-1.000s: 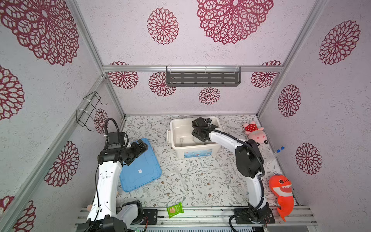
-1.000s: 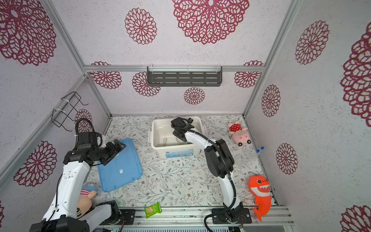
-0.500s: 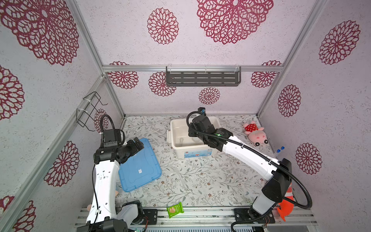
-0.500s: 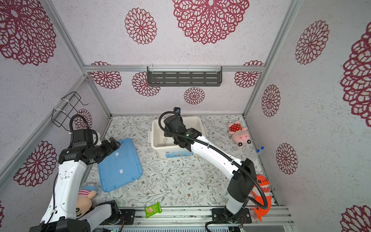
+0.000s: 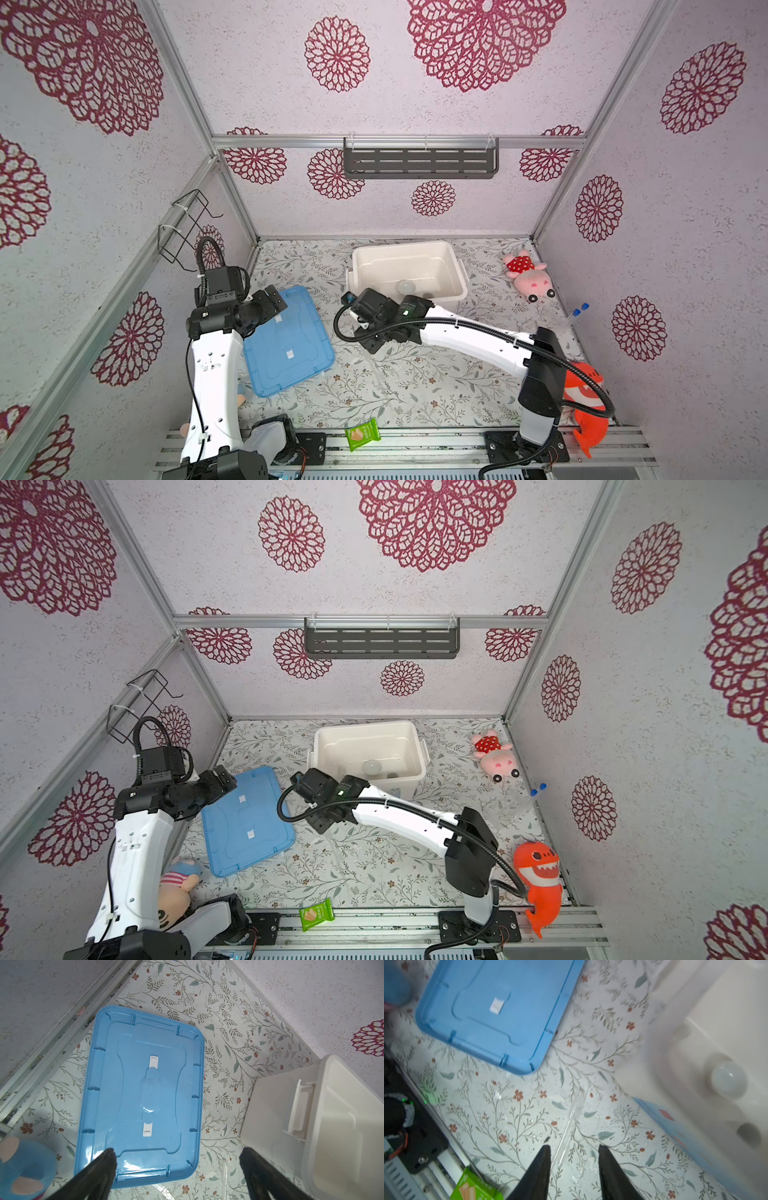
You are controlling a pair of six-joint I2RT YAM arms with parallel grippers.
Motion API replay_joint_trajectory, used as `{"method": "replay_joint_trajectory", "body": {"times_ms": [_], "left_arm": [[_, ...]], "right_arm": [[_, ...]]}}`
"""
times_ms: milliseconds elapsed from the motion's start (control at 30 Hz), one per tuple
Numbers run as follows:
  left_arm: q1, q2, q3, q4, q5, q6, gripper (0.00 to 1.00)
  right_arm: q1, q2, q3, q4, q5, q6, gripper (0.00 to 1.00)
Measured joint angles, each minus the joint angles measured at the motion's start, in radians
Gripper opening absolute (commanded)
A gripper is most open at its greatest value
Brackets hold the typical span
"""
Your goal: Organize the chemistry lab equipment
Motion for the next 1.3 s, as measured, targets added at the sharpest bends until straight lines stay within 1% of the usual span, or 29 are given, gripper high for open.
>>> {"method": "replay_joint_trajectory", "body": {"times_ms": [133, 233, 467, 767, 1000, 1200, 1267, 1300], "left_arm": [[0.002, -0.008, -0.035, 0.021, 0.025, -0.016, 0.97], [0.003, -0.006, -0.046, 0.024, 0.040, -0.031, 0.97], [0.005, -0.013, -0.091, 0.055, 0.093, -0.058, 0.97], [0.005, -0.020, -0.117, 0.074, 0.134, -0.074, 0.97], [0.009, -0.020, -0.118, 0.069, 0.135, -0.055, 0.97], [0.011, -0.017, -0.122, 0.070, 0.140, -0.044, 0.97], [0.012, -0.012, -0.122, 0.070, 0.144, -0.043, 0.97], [0.012, -0.011, -0.122, 0.071, 0.146, -0.044, 0.97]], "right_arm": [[0.029, 0.103, 0.014, -0.031, -0.031, -0.036, 0.44], [0.029, 0.166, 0.016, -0.044, -0.038, -0.058, 0.44], [0.021, 0.264, 0.071, -0.043, -0.017, -0.076, 0.44], [0.001, 0.324, 0.152, -0.002, 0.019, -0.058, 0.41], [-0.014, 0.366, 0.157, -0.001, 0.039, -0.016, 0.38], [-0.015, 0.377, 0.136, 0.014, 0.039, 0.005, 0.32], [-0.015, 0.377, 0.136, 0.017, 0.038, 0.008, 0.27], [-0.015, 0.377, 0.136, 0.018, 0.038, 0.008, 0.27]]}}
